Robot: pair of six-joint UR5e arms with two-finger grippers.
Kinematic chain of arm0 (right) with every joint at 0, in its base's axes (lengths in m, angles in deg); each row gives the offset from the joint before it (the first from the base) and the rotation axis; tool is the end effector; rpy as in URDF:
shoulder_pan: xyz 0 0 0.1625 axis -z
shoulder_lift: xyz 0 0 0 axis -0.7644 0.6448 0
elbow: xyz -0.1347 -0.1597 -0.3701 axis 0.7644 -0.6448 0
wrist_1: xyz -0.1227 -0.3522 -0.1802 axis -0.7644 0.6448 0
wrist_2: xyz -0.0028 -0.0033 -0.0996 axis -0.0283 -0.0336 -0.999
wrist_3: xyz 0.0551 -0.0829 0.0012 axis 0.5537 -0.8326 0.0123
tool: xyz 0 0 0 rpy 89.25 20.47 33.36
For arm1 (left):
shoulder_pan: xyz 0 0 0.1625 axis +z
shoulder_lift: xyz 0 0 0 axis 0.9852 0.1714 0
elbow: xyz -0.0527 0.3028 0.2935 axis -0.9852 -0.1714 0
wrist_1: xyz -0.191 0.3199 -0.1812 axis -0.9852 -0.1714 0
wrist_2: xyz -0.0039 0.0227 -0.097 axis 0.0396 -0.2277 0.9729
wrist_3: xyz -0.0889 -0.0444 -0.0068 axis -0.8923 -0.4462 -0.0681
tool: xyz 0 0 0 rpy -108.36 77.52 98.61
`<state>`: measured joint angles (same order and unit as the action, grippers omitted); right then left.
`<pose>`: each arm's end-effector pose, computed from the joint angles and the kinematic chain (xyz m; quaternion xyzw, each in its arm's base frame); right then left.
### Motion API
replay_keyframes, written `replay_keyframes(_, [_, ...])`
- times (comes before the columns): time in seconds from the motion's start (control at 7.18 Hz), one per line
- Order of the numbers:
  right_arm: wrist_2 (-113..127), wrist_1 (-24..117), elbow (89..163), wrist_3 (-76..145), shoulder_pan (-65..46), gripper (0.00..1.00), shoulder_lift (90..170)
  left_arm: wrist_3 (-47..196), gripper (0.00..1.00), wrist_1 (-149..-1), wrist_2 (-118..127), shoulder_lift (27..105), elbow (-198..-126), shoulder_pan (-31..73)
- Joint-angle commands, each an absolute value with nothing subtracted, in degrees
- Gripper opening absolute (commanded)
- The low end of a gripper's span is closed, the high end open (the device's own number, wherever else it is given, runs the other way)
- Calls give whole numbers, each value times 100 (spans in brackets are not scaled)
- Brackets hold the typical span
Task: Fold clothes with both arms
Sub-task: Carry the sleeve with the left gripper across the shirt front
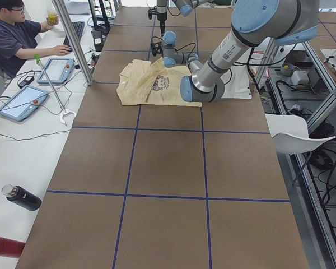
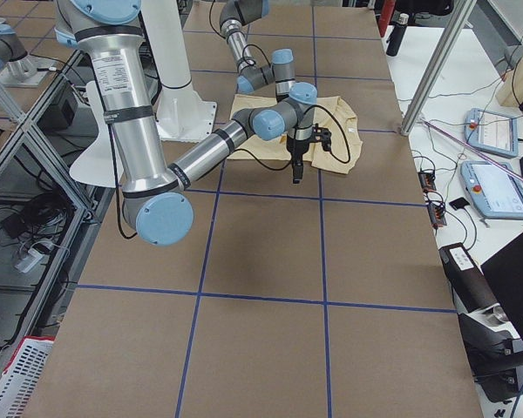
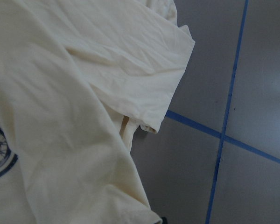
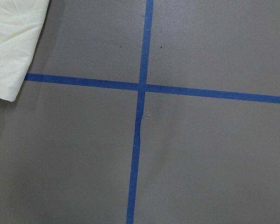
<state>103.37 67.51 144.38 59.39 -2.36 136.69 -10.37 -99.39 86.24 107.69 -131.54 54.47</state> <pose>-0.2714 -0.4873 0.3802 0.0202 -0.3385 -0.0320 0.9402 0.6883 -0.4530 0.0747 0.0049 0.6574 -0.1533 0.7378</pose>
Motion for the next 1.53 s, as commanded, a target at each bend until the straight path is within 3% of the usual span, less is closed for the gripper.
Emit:
replay_keyframes(0.0, [10329, 6751, 14437, 5945, -236, 100, 13666, -998, 0, -9940, 8518, 10715, -13139, 5316])
replay_keyframes(0.97, [10329, 6743, 14437, 5963, -236, 100, 13639, -954, 0, -10793, 8324, 10426, -12524, 4902])
replay_keyframes(1.11, [10329, 6743, 14437, 5963, -227, 100, 13639, -902, 28, -10784, 8359, 10346, -12541, 4762])
replay_keyframes(1.25, [10329, 6743, 14437, 5971, -227, 100, 13631, -910, 67, -10741, 8385, 10128, -12750, 4691])
replay_keyframes(1.39, [10329, 6743, 14437, 5972, -227, 100, 13622, -901, 100, -10653, 8403, 9882, -13144, 4638])
